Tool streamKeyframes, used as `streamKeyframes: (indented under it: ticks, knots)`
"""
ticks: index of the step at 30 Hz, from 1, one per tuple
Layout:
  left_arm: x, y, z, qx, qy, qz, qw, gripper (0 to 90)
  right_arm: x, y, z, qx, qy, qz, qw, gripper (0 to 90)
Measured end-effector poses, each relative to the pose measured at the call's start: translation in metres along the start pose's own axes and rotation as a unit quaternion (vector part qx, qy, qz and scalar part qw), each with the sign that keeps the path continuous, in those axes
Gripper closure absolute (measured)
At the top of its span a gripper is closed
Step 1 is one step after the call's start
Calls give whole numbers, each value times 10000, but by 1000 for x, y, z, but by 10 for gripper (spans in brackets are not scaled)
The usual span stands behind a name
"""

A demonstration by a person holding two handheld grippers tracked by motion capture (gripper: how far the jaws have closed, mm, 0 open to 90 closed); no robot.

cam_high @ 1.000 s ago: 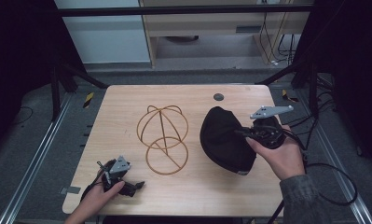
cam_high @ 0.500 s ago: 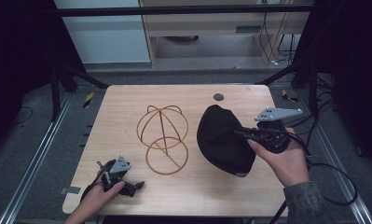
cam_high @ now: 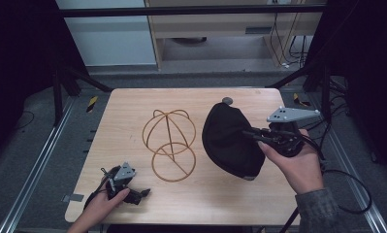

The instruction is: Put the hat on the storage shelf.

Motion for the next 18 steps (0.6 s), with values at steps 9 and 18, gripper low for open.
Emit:
streamKeyframes:
  ticks: [9, 18]
  knots:
    - [0, 0, 0, 5, -2, -8, 10000, 0, -10, -19, 8, -70, 0, -231, 9997, 779]
    - [0, 0, 0, -7, -4, -15, 10000, 0, -10, -43, 13, -248, 31, -226, 9994, 780]
Point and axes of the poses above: each handheld gripper's, and its own axes: x roughly forward along the jaws, y roughly out of its underside, z roughly to its left, the point moved 5 cm from there along x, roughly forward along the jaws, and after that the axes turned 13 degrees about -y, right-handed, at the moved point
